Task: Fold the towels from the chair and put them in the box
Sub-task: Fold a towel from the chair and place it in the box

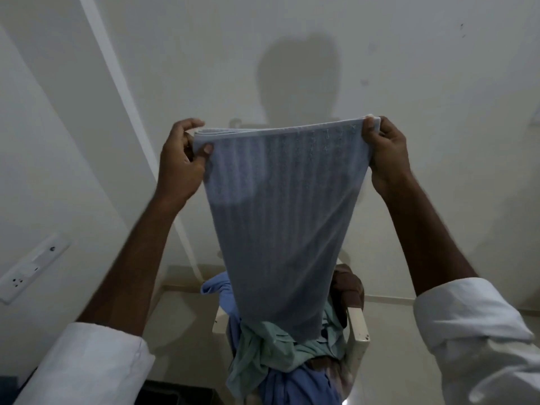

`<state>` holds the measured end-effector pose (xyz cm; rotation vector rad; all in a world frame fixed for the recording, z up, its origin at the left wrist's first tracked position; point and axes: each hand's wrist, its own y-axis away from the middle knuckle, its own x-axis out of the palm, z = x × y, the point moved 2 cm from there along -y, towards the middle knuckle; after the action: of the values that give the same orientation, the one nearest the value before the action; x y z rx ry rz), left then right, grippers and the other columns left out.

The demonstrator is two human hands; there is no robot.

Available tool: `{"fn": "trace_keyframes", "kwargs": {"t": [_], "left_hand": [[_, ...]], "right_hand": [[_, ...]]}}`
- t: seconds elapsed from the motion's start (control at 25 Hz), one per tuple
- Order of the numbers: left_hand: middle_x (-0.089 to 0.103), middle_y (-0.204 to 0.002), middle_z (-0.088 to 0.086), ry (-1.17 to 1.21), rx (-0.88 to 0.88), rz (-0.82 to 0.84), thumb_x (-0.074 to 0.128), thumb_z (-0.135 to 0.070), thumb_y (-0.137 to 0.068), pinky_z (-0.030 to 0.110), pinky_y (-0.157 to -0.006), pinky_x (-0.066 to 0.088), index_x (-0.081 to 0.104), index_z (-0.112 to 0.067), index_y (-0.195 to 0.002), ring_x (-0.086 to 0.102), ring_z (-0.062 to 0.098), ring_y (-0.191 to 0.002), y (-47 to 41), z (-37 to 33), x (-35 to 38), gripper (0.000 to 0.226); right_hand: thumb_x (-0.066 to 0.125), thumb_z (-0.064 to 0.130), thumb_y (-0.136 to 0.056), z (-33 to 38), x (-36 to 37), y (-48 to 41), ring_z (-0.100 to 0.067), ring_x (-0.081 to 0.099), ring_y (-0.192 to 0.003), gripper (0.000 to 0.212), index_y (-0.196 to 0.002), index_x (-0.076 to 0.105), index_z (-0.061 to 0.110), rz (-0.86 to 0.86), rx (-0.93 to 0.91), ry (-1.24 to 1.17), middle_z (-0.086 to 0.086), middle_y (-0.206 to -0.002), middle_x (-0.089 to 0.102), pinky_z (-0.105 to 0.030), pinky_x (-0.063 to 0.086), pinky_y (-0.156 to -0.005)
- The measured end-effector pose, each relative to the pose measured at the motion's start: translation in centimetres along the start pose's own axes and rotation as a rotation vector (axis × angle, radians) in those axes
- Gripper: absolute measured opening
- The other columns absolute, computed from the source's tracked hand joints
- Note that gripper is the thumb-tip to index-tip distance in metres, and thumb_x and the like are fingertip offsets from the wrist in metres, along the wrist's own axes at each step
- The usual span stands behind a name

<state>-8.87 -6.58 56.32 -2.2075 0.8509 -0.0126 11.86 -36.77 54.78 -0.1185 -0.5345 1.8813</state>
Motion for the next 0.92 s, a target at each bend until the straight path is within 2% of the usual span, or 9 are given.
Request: {"fn": "trace_keyframes", "kwargs": {"t": [0.2, 0.28, 0.4, 0.48, 0.6, 0.64, 0.68, 0.8, 0.92], "left_hand": [[0.065, -0.091, -0.002, 0.053, -0.206, 0.131, 0.057, -0.013, -0.097, 0.047, -0.085, 0.055, 0.065, -0.024, -0.093, 0.06, 0.013, -0.085, -0.3, 1.3, -0.4, 0.015], [0.062, -0.089, -0.004, 0.158, -0.206, 0.252, 0.056, -0.016, -0.099, 0.042, -0.079, 0.054, 0.061, -0.024, -0.091, 0.057, 0.011, -0.085, 0.5, 1.9, -0.5, 0.012], [0.062, -0.092, -0.007, 0.698, -0.255, 0.427, 0.065, -0.027, -0.091, 0.024, -0.078, 0.049, 0.06, -0.026, -0.094, 0.058, 0.009, -0.09, 1.8, 2.1, -1.8, 0.006], [0.061, -0.088, -0.006, 0.803, -0.338, 0.46, 0.061, -0.024, -0.094, 0.02, -0.074, 0.05, 0.06, -0.025, -0.093, 0.059, 0.01, -0.087, 2.0, 2.5, -1.8, 0.002], [0.057, -0.078, -0.002, 0.059, -0.313, 0.297, 0.052, -0.025, -0.1, 0.033, -0.063, 0.057, 0.058, -0.017, -0.084, 0.056, 0.016, -0.077, 0.5, 3.0, -0.5, 0.019], [0.055, -0.077, 0.002, -0.071, -0.287, 0.244, 0.052, -0.029, -0.099, 0.041, -0.063, 0.058, 0.056, -0.011, -0.085, 0.055, 0.018, -0.076, 0.2, 3.1, -0.5, 0.024], [0.055, -0.078, 0.003, -0.074, -0.257, 0.214, 0.052, -0.03, -0.1, 0.043, -0.063, 0.058, 0.055, -0.009, -0.086, 0.055, 0.017, -0.075, 0.2, 3.0, -0.6, 0.025], [0.064, -0.083, -0.005, 0.359, -0.203, 0.229, 0.049, -0.022, -0.102, 0.028, -0.068, 0.055, 0.061, -0.021, -0.089, 0.062, 0.01, -0.08, 0.8, 1.6, -1.5, 0.018], [0.059, -0.088, 0.006, 0.367, -0.202, 0.268, 0.054, -0.028, -0.098, 0.03, -0.067, 0.047, 0.059, -0.018, -0.092, 0.056, 0.019, -0.085, 0.3, 1.7, -0.9, 0.013]], "right_hand": [[0.073, 0.045, -0.082, 0.3, 0.4, -0.4, -0.013, 0.059, -0.083, 0.036, -0.097, 0.063, 0.014, 0.103, 0.166, 0.105, -0.001, -0.091, 0.063, -0.027, 0.047, -0.072], [0.072, 0.041, -0.084, 0.1, -0.2, -0.3, -0.01, 0.057, -0.075, 0.029, -0.089, 0.059, 0.015, 0.2, 0.213, 0.129, 0.004, -0.083, 0.062, -0.025, 0.043, -0.069], [0.061, 0.023, -0.097, 1.3, -1.3, 1.3, -0.013, 0.049, -0.071, 0.019, -0.081, 0.052, 0.02, 0.576, 0.06, -0.16, 0.001, -0.079, 0.053, -0.028, 0.037, -0.062], [0.06, 0.022, -0.095, 1.4, -0.8, 2.0, -0.014, 0.044, -0.068, 0.016, -0.082, 0.051, 0.019, 0.691, 0.034, -0.241, -0.001, -0.079, 0.049, -0.03, 0.033, -0.059], [0.063, 0.021, -0.091, 0.1, 0.8, 0.7, -0.009, 0.055, -0.065, 0.017, -0.078, 0.053, 0.017, 0.369, 0.179, 0.003, 0.005, -0.071, 0.058, -0.024, 0.043, -0.061], [0.063, 0.023, -0.091, -0.5, 0.6, 0.5, -0.01, 0.059, -0.068, 0.017, -0.079, 0.054, 0.017, 0.333, 0.22, -0.021, 0.004, -0.074, 0.061, -0.025, 0.046, -0.065], [0.061, 0.024, -0.095, -0.7, 0.4, 0.7, -0.013, 0.059, -0.074, 0.017, -0.08, 0.054, 0.017, 0.363, 0.233, -0.124, 0.002, -0.078, 0.061, -0.028, 0.048, -0.07], [0.049, 0.022, -0.104, -0.3, -0.4, 1.6, -0.019, 0.052, -0.084, 0.022, -0.082, 0.048, 0.019, 0.457, 0.158, -0.399, -0.002, -0.086, 0.053, -0.031, 0.047, -0.075], [0.053, 0.024, -0.104, -0.9, -0.3, 1.4, -0.018, 0.061, -0.087, 0.021, -0.084, 0.056, 0.016, 0.34, 0.184, -0.3, -0.002, -0.09, 0.063, -0.033, 0.053, -0.083]]}}
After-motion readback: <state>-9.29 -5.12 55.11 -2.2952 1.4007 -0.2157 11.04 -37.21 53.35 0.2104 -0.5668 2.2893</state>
